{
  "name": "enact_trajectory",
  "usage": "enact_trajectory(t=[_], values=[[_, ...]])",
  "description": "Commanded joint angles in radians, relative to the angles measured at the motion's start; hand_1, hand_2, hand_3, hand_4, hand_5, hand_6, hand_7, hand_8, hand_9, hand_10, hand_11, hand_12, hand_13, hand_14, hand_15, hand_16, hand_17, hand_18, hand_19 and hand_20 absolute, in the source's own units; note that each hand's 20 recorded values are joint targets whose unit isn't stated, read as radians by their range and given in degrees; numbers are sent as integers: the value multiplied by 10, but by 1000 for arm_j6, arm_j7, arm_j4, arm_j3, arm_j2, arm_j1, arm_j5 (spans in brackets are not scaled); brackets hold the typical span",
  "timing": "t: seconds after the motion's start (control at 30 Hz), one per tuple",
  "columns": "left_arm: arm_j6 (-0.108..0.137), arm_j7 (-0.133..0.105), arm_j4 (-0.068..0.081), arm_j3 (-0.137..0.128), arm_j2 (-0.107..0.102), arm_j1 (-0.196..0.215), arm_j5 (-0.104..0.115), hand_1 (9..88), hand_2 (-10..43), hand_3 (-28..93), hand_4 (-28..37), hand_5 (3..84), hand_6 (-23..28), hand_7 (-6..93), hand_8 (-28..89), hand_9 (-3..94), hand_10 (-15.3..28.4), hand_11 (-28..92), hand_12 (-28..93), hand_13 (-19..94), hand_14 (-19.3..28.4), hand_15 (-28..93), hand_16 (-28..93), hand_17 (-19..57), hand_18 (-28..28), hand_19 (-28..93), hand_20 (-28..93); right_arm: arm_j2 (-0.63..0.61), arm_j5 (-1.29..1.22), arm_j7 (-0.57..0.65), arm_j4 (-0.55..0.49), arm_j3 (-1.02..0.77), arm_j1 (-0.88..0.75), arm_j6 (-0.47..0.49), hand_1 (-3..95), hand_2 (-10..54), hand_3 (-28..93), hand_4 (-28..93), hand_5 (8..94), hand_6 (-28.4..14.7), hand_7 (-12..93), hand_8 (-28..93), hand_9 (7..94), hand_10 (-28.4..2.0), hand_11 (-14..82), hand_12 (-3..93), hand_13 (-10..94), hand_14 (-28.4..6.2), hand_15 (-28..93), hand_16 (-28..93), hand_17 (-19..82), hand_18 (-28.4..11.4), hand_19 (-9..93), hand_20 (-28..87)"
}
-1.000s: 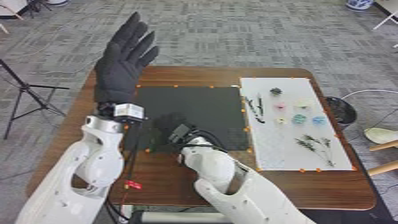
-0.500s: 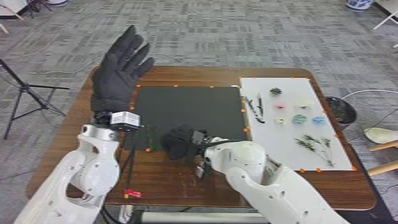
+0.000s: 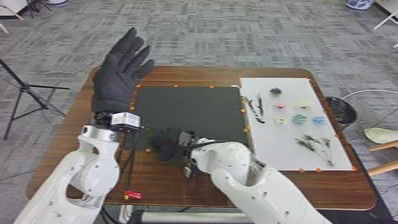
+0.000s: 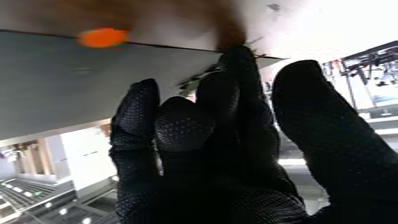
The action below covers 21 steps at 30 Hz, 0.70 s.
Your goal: Arrange flowers
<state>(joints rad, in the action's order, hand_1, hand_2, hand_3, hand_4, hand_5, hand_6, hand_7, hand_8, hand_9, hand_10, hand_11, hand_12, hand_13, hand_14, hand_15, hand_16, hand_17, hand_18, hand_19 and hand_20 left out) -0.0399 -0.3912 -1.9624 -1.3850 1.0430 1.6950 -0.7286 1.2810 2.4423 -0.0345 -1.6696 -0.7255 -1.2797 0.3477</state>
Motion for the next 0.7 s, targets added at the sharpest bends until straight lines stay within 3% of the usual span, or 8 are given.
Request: enact_trajectory(t=[0.03,0.27,0.5,0.7], values=[[3,7,1,6,-2,-7,6,243,-20,658,-283,248,17,180,-99,209,103,109,181,161,119,99,90,-146,194,406,80,44,53,7,34,-1,9,-14,333,27,881,-191,469,-33,509,58,532,-142,572,673,566,-135,878,417,225,-204,808,474],[12,0,-4,1,-4,3,8,242,-20,658,-283,248,17,180,-98,209,103,110,181,161,119,98,89,-146,194,406,80,42,45,27,53,-16,16,-19,329,29,882,-190,468,-33,508,57,532,-142,576,672,567,-137,879,414,226,-203,808,473],[1,3,0,3,2,0,8,242,-18,656,-283,248,16,182,-99,209,103,110,181,161,119,98,89,-146,194,406,80,51,35,34,47,-19,4,-7,322,32,882,-187,468,-34,502,53,529,-143,580,664,566,-135,878,416,226,-204,808,474],[2,3,-6,-9,8,20,8,243,-18,657,-283,248,16,182,-100,208,103,109,181,161,119,98,90,-146,193,405,80,7,49,37,23,-32,-5,5,315,36,880,-186,466,-33,501,50,527,-145,587,652,565,-135,876,415,226,-203,807,473]])
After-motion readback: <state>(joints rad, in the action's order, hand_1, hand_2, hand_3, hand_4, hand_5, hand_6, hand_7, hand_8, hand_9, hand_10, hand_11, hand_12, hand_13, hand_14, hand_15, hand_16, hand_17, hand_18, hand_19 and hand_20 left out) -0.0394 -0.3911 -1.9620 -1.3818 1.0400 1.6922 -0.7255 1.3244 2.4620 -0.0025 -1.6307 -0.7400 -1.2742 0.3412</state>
